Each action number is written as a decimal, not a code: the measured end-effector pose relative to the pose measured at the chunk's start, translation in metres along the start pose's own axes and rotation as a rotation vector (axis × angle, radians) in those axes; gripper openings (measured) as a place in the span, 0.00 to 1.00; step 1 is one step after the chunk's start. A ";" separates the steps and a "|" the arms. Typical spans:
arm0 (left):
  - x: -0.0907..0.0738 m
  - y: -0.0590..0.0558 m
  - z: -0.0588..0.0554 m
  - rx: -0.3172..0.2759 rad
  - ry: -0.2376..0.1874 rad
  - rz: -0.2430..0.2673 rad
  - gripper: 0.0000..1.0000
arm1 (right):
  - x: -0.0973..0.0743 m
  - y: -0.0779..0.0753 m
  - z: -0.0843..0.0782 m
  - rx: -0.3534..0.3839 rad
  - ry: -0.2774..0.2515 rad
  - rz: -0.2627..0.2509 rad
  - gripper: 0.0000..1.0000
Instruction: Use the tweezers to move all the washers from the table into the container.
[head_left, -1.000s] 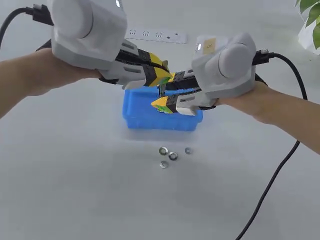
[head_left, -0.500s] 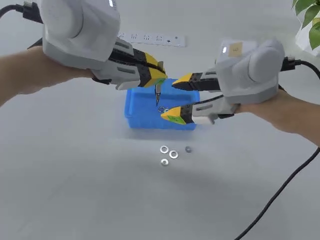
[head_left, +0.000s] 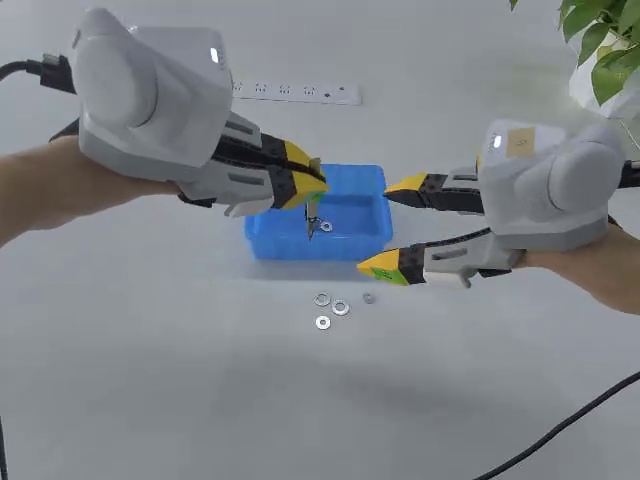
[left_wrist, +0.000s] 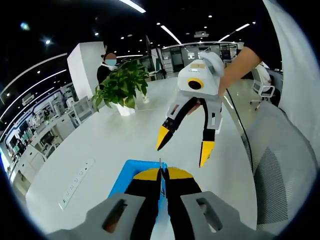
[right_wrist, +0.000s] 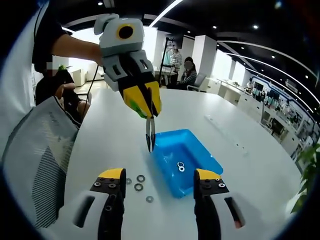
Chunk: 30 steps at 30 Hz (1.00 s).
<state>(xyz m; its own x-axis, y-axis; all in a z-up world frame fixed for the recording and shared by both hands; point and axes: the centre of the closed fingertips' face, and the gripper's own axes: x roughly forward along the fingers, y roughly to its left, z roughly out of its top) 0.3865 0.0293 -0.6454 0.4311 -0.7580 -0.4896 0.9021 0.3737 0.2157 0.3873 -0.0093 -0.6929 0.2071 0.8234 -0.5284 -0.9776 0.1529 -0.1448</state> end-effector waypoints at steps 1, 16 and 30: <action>0.000 -0.005 -0.001 -0.002 0.000 -0.004 0.07 | -0.004 0.003 -0.003 0.002 0.000 -0.004 0.58; 0.005 -0.056 -0.009 -0.028 -0.007 -0.023 0.07 | -0.028 0.036 -0.032 0.058 0.028 -0.021 0.69; 0.015 -0.064 -0.017 -0.098 -0.028 0.005 0.07 | -0.032 0.061 -0.027 0.117 -0.025 -0.032 0.85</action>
<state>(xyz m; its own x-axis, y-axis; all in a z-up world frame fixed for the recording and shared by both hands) 0.3347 0.0036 -0.6811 0.4373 -0.7702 -0.4644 0.8942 0.4272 0.1335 0.3223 -0.0410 -0.7077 0.2385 0.8302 -0.5039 -0.9686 0.2409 -0.0615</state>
